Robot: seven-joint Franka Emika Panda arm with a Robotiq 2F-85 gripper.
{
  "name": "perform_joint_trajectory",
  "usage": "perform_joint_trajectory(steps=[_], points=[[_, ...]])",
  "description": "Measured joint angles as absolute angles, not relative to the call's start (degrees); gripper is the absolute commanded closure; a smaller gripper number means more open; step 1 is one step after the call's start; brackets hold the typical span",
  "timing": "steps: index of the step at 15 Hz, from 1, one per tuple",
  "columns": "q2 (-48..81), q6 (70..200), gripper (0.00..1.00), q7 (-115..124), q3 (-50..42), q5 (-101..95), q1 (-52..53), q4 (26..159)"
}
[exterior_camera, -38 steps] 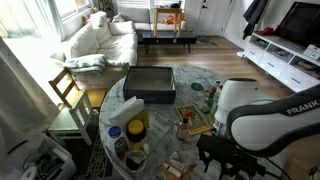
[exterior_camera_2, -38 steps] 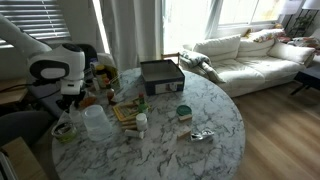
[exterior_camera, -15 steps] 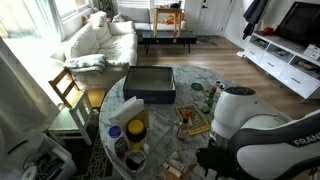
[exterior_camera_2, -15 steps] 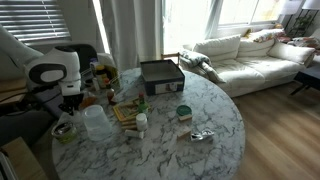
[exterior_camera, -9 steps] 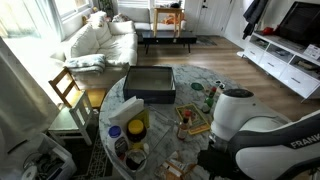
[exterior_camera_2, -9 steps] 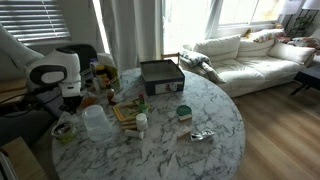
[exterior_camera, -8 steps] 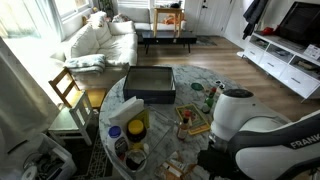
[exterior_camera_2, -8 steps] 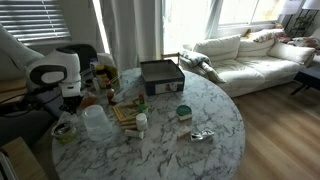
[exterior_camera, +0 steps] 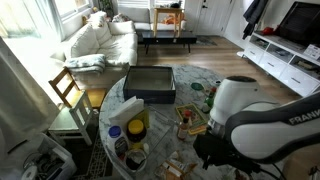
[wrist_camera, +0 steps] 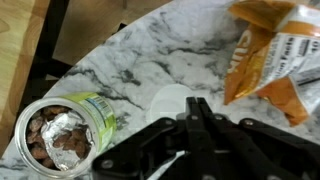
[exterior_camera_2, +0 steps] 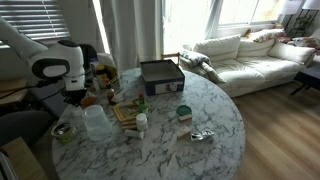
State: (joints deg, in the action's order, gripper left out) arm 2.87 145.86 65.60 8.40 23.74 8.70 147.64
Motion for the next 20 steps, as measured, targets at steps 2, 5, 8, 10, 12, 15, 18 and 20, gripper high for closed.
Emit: perform_joint_trajectory(steps=[2, 5, 8, 10, 12, 15, 18, 20], points=[[0.1, 142.59, 0.99, 63.08, 7.17, 26.47, 7.17, 146.49], [-5.29, 134.9, 0.96, 57.63, 3.73, 30.47, 4.26, 145.23], [-9.9, 132.12, 0.96, 54.32, 0.95, 30.32, 1.53, 145.15], [-10.68, 132.03, 0.96, 54.11, 0.88, 30.31, 1.34, 145.46], [-10.64, 132.03, 0.99, 54.11, 0.99, 30.31, 1.5, 145.61], [-10.62, 132.03, 0.99, 54.11, 0.86, 30.42, 1.26, 145.19], [-10.76, 130.17, 0.99, 53.75, -0.11, 30.36, 0.18, 143.73], [-10.93, 127.59, 0.99, 50.72, -1.33, 30.25, -0.76, 142.61]])
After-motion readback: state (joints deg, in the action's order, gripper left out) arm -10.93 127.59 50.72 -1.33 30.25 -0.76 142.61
